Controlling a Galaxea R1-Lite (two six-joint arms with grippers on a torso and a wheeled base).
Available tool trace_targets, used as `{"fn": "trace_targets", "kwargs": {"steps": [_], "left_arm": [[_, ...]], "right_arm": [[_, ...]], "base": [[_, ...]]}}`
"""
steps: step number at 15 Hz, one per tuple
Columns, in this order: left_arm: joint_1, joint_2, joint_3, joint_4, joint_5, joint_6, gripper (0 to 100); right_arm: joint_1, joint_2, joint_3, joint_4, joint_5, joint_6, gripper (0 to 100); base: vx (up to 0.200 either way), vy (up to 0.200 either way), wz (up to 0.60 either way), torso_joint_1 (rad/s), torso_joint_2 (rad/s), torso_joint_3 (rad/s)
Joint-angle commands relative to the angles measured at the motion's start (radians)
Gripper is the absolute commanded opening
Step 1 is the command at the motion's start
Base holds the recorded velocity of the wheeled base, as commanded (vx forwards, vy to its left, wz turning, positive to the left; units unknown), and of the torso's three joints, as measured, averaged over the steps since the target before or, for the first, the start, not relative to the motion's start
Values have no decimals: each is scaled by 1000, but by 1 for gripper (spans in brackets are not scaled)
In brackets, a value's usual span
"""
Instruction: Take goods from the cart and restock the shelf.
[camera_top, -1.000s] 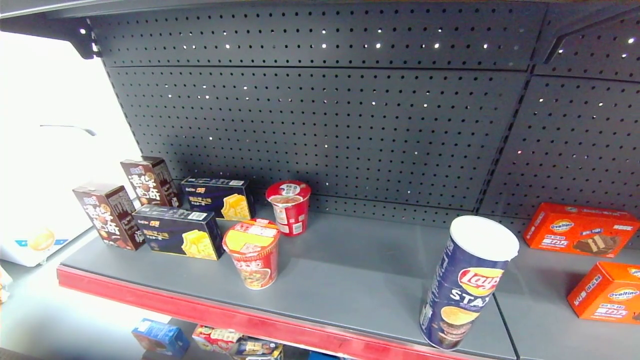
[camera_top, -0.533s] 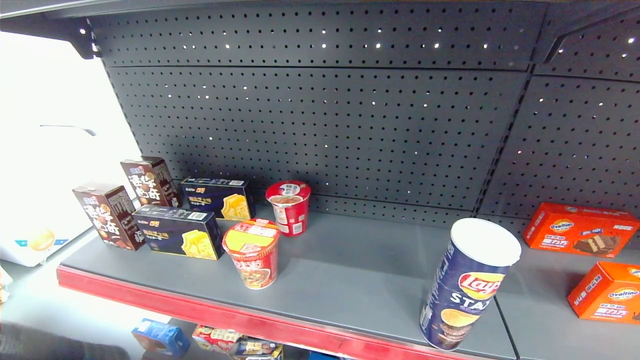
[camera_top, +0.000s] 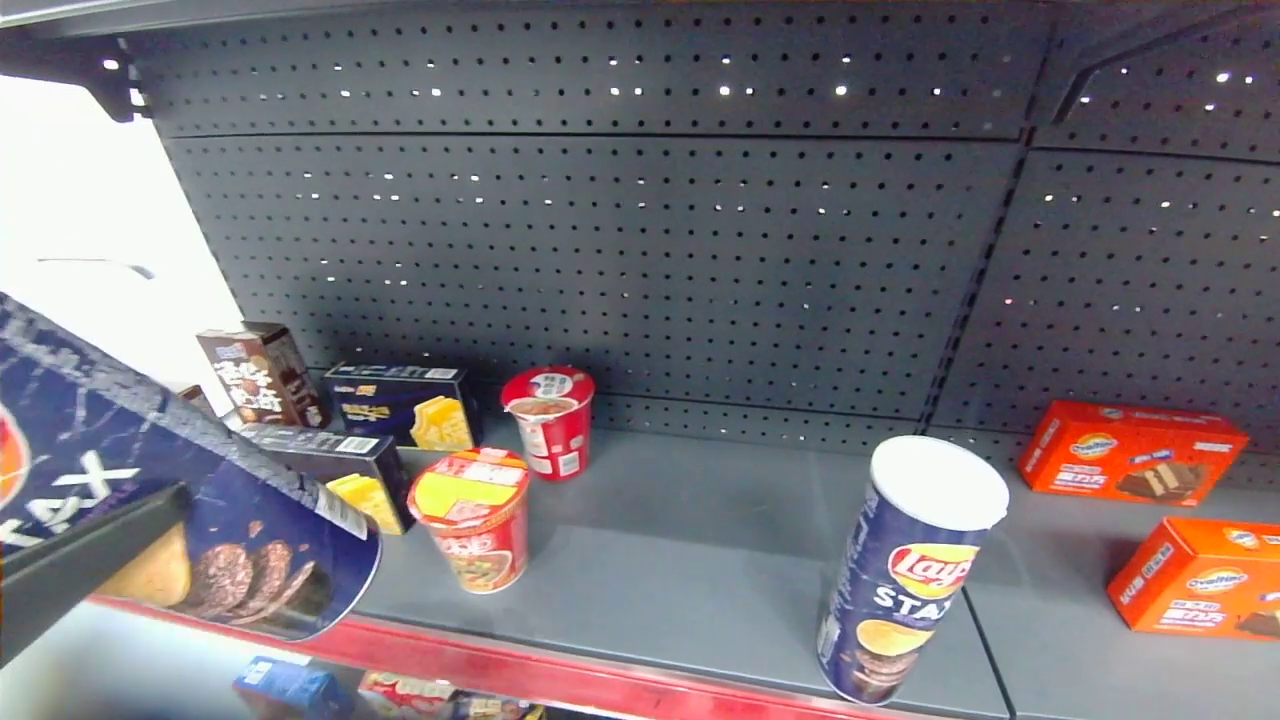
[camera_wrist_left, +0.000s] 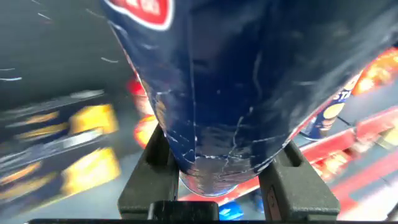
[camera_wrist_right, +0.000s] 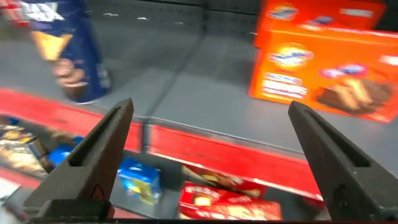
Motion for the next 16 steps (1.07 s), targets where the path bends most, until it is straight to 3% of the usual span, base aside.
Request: {"fn": "trace_targets", "kwargs": {"steps": [1, 8, 10, 16], "left_arm": [[-30, 110, -27, -13, -2, -1, 0], [-37, 158, -70, -13, -4, -3, 0], [-37, 164, -70, -13, -4, -3, 0], [-40, 215, -78, -44, -2, 2, 0]], "right_arm": [[1, 5, 0, -1, 0, 0, 100], [1, 5, 0, -1, 7, -2, 100], [1, 5, 0, -1, 14, -8, 100], [1, 6, 0, -1, 14, -8, 100]], "base": [[0, 0, -600, 12, 7, 2], [0, 0, -86, 3, 1, 0], [0, 0, -600, 0, 0, 2], [0, 0, 0, 0, 0, 0]]}}
